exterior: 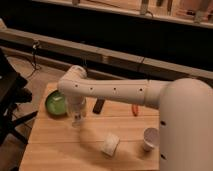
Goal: Place the bottle in the ceramic bowl
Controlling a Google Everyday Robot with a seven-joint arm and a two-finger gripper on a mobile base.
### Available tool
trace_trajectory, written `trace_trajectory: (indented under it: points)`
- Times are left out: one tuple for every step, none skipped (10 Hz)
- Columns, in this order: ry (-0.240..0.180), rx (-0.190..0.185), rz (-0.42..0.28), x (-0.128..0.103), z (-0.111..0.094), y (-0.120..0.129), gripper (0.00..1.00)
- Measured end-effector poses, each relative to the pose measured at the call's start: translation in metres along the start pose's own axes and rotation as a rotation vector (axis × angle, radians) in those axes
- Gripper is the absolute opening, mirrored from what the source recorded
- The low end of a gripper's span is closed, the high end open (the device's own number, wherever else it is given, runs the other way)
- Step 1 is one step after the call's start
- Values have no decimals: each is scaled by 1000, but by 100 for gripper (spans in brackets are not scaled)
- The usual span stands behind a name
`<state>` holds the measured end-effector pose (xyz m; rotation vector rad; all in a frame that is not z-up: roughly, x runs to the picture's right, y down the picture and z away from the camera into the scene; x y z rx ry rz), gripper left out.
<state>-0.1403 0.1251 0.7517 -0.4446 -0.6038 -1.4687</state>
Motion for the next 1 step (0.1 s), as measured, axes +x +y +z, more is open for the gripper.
trace_trajectory:
  points:
    - [3, 6, -4, 2, -9, -4, 2]
